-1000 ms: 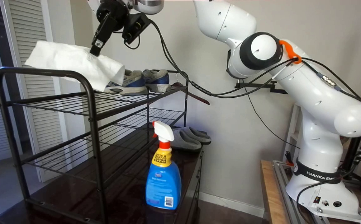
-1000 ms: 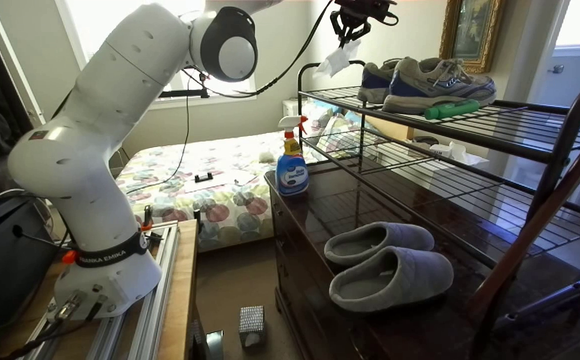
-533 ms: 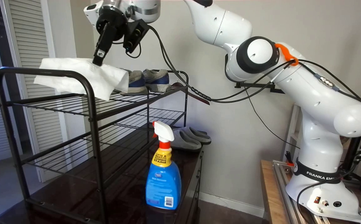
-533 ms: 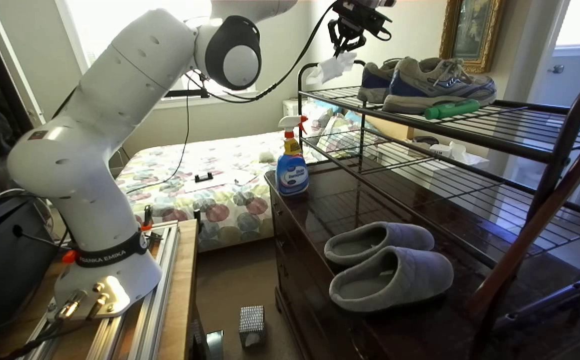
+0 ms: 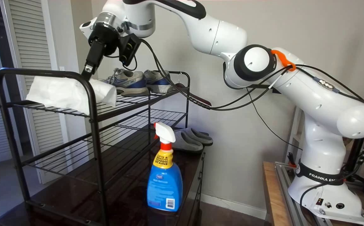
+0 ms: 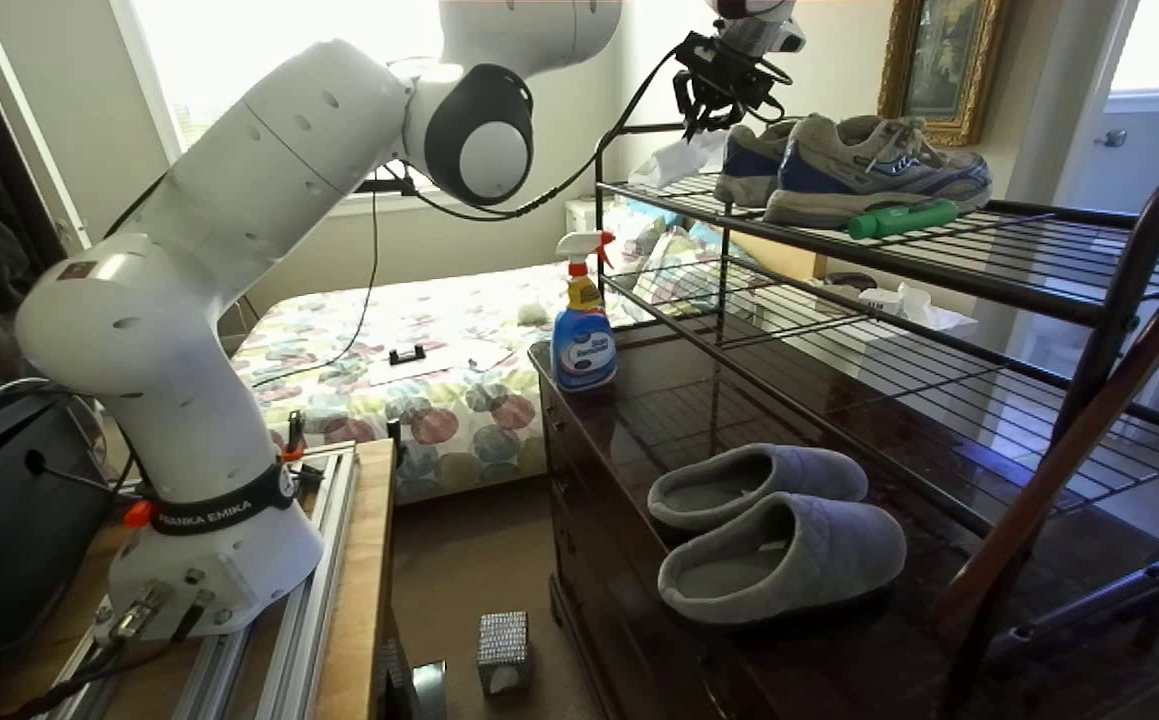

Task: Pick up the napkin and put it in the shoe

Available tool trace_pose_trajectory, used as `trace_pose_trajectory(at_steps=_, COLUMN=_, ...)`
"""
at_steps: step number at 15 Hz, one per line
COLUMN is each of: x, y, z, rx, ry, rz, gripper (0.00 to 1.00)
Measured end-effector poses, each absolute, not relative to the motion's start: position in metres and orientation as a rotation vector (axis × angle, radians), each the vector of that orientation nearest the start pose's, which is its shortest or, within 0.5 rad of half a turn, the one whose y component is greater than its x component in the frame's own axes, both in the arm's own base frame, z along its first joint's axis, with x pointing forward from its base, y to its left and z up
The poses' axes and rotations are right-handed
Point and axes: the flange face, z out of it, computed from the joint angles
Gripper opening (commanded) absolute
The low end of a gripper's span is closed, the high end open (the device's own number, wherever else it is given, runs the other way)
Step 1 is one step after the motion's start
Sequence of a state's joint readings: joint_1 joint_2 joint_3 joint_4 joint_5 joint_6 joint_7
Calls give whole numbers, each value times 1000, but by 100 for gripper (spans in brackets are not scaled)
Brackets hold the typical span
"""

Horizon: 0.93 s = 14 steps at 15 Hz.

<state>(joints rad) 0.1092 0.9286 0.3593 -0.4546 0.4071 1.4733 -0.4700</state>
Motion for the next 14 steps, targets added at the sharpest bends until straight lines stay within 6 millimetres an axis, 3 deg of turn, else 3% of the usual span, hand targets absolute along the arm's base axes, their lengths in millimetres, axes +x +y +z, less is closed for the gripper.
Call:
trace_pose_trajectory(at_steps=5, x=722, y=233, z=541, rx=-2276, ry=-913, rz=-207, gripper=61)
trace_pose_trajectory(at_steps=10, x=710, y=240, z=567, rx=-2451, ry=-807, rz=-199, gripper=96)
trace_pose_trajectory(at_steps=14, x=687, y=256, z=606, rx=-2650, ry=-744, rz=-245, gripper=100)
